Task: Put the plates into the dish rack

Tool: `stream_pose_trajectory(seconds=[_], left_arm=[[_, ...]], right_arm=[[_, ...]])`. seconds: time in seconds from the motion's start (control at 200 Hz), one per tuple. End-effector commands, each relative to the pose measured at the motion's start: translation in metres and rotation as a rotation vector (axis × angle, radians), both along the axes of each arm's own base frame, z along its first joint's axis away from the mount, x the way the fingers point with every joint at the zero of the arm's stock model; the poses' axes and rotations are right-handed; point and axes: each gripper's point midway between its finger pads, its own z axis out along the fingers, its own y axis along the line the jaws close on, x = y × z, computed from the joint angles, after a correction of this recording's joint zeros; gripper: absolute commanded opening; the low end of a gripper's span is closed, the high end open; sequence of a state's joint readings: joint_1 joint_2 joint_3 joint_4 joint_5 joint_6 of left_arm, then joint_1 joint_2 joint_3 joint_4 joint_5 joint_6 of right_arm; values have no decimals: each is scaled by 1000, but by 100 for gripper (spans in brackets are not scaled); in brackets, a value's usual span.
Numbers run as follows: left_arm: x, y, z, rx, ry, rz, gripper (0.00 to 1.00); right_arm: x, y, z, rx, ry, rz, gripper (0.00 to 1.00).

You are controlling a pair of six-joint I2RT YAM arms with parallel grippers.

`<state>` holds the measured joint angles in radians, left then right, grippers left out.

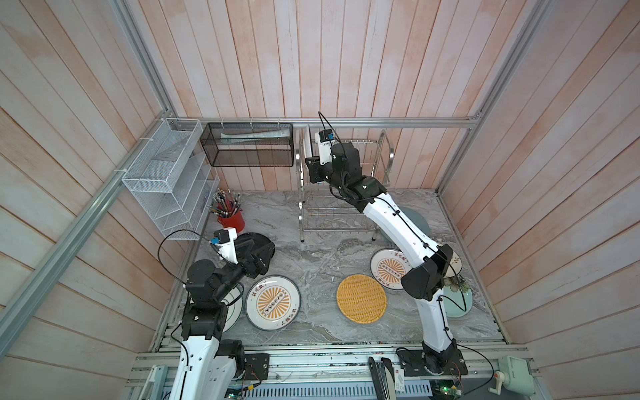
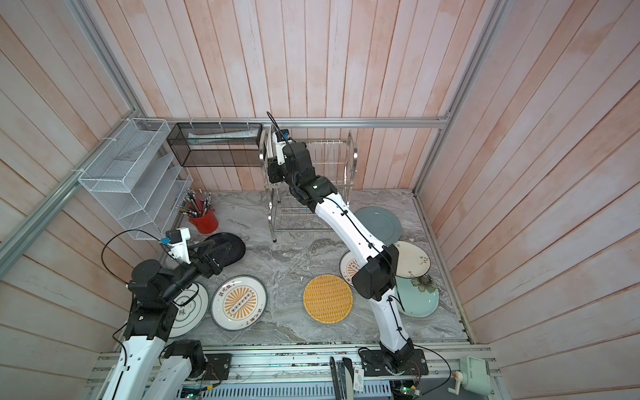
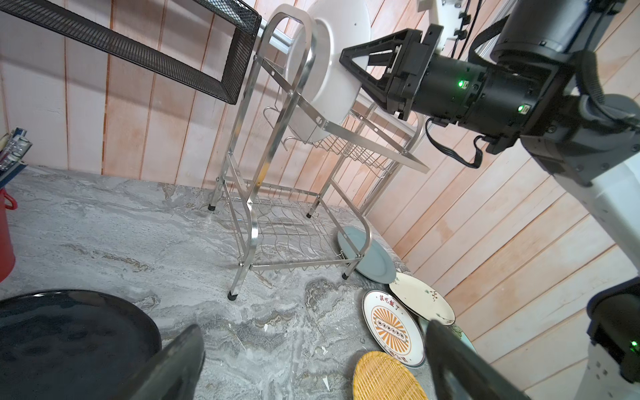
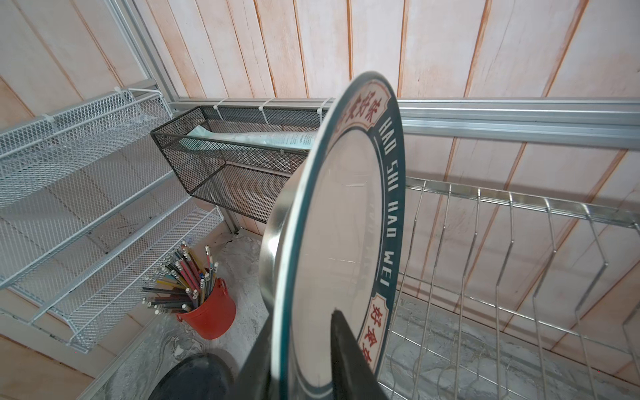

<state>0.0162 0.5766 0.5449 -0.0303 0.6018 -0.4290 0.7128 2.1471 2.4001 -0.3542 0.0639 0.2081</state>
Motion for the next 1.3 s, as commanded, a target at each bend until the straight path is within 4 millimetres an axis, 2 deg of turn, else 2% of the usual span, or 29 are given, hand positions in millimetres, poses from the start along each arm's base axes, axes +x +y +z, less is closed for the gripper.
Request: stream_pose_trajectory(seconds=[0.0,0.225,0.605,0.695,0.82,1.15,1.265,1.295], left_arm=[[-1,0,4,20,-21,3,100],[-1,0,3,22,-20,6,100],[-3,1,5,27,-28,11,100],[-3,1,5,27,-28,12,100],[-3,1,5,27,-26,13,100],[-2,2,4,29,-23,18,100],[-2,2,3,29,-20,18,100],[-2,2,3,28,-19,19,100]], right_arm=[[-4,5,2,3,-1,23,30],[-7,4,9,28,4,27,37],[-3,-6,14,59,16,-31,39],[-3,-9,16,70,19,-45,44],[-2,-9,15,81,28,-49,57],[-5,-15,25,111,25,-43,63],[-10,-14,31,130,19,-23,71],[-11,-14,33,136,16,-16,76]])
